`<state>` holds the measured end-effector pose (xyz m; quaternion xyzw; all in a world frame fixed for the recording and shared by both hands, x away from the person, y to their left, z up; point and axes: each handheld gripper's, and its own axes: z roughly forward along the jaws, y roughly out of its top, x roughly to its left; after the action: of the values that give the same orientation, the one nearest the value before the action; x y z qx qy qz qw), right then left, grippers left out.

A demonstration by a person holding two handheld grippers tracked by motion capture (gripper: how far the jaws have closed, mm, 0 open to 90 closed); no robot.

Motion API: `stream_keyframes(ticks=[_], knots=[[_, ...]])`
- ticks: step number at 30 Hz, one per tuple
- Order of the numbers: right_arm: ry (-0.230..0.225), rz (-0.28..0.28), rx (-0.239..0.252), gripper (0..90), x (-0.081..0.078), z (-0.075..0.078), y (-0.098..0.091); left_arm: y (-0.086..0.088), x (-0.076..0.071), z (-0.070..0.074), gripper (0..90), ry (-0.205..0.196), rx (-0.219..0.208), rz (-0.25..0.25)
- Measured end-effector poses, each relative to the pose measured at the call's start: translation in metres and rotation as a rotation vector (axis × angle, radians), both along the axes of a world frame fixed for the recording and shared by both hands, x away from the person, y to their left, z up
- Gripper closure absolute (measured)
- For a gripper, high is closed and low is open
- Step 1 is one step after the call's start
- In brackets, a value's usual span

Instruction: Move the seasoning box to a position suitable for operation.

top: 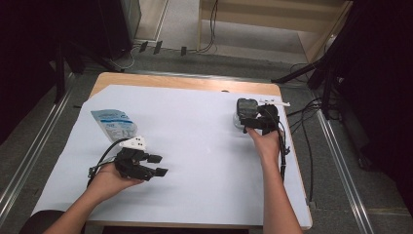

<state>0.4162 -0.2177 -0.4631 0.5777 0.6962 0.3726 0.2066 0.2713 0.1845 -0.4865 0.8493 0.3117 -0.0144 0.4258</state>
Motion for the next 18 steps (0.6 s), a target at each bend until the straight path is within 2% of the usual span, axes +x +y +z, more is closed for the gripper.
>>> stream_keyframes(ticks=[3,6,18], knots=[[-0.013,0.010,0.021,10.0,0.004,0.000,0.002,0.000,-0.001,0.000,42.8,-0.002,0.000,-0.002],[-0.007,0.012,0.031,9.6,0.009,0.000,0.005,0.000,-0.002,0.001,42.8,-0.007,0.012,-0.002],[0.010,0.000,0.040,8.3,0.024,-0.008,0.007,0.001,-0.005,-0.001,42.5,-0.008,0.017,0.002]])
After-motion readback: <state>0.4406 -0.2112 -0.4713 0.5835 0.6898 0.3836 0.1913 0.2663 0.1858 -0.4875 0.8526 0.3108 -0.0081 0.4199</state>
